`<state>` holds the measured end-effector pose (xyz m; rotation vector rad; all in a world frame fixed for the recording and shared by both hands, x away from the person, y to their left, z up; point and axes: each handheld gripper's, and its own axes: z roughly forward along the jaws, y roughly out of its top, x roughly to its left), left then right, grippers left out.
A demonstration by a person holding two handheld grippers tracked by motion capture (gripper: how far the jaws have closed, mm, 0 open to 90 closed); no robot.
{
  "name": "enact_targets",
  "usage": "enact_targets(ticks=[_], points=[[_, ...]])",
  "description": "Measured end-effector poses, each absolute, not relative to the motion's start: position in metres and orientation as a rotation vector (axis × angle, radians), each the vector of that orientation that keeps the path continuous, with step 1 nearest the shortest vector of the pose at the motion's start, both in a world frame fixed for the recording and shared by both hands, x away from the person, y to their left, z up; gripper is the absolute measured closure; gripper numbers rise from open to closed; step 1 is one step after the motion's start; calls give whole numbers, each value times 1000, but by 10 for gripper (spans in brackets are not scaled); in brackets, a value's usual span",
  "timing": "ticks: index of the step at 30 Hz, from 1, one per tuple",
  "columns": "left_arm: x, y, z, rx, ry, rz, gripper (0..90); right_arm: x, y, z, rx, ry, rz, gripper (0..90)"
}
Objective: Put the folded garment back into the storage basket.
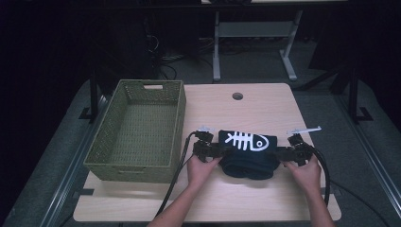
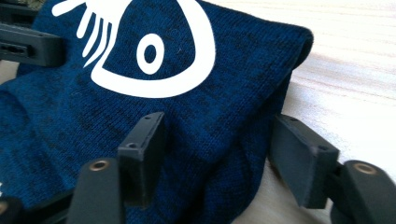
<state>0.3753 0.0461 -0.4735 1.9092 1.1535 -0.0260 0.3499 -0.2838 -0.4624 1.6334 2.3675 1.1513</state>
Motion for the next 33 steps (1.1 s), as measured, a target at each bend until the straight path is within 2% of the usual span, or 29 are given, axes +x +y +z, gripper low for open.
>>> enact_targets(ticks=[5, 9, 11, 13, 15, 18, 21, 33], points=[[373, 47, -475, 1896, 1157, -40, 377, 348, -283, -466, 1639, 2355, 1144, 412], [370, 46, -476, 1888, 1153, -61, 461, 343, -283, -468, 1671, 2328, 1185, 499], [370, 45, -475, 1884, 1150, -67, 478, 343, -282, -469, 1662, 2324, 1182, 516], [369, 45, -475, 1875, 1147, -90, 542, 342, -279, -468, 1660, 2331, 1170, 562], [369, 45, -474, 1872, 1141, -98, 626, 341, -278, -467, 1656, 2327, 1181, 651], [371, 48, -474, 1838, 1158, -147, 653, 340, -278, -465, 1654, 2333, 1183, 673], [371, 50, -471, 1853, 1144, -141, 687, 338, -280, -462, 1663, 2338, 1234, 694], [369, 52, -454, 1842, 1109, -131, 694, 334, -284, -446, 1683, 2289, 1334, 705]])
